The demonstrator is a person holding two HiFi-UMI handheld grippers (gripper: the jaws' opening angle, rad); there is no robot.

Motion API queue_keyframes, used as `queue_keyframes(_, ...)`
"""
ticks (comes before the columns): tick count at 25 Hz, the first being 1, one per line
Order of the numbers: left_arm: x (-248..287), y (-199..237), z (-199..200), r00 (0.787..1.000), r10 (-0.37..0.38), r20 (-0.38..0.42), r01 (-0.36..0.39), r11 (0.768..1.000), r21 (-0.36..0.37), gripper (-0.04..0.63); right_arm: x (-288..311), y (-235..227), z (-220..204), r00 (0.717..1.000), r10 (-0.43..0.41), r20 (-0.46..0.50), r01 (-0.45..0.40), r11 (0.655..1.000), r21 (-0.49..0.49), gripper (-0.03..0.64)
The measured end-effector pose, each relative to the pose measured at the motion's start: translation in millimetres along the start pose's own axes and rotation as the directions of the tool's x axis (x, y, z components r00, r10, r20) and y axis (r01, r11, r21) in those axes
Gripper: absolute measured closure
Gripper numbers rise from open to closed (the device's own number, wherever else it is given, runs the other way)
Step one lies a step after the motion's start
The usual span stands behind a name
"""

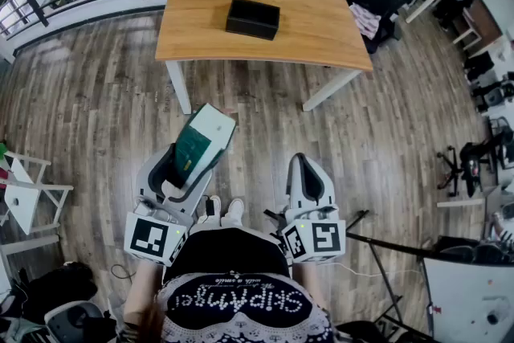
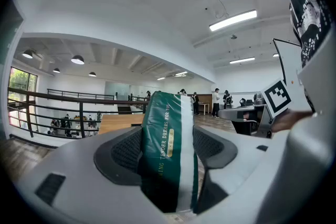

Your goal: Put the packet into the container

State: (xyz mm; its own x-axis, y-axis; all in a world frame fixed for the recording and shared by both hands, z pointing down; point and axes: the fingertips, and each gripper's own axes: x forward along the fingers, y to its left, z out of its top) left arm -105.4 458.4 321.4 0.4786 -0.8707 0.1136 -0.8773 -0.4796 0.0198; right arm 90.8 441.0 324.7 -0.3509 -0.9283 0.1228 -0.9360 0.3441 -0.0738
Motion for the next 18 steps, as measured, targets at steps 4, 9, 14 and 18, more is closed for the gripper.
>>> queue_keyframes(4, 3, -2, 0, 1.000, 0.011, -0.009, -0.011, 1.000, -0.025, 0.261, 1, -2, 0, 1.000, 0.010, 0.003, -0.010, 1.000, -0.007, 0.581)
queue_keyframes(9, 4, -1, 1, 1.000, 0.015, 0.002, -0.015, 1.000, -0.013, 0.261, 4, -2, 0, 1.000, 0.022, 0.002, -0.022, 1.000, -0.012, 0.581)
queue_keyframes(14, 7, -8, 4, 1.000, 0.027, 0.012, -0.027, 1.000, -0.010, 0.261, 1, -11, 1, 0.999, 0.032, -0.004, -0.032, 0.999, -0.019, 0.581)
queue_keyframes(18, 10, -14, 4, 0.999, 0.047, 0.017, -0.047, 0.999, -0.026, 0.261, -3, -21, 0, 0.999, 0.042, 0.002, -0.042, 0.999, -0.001, 0.581)
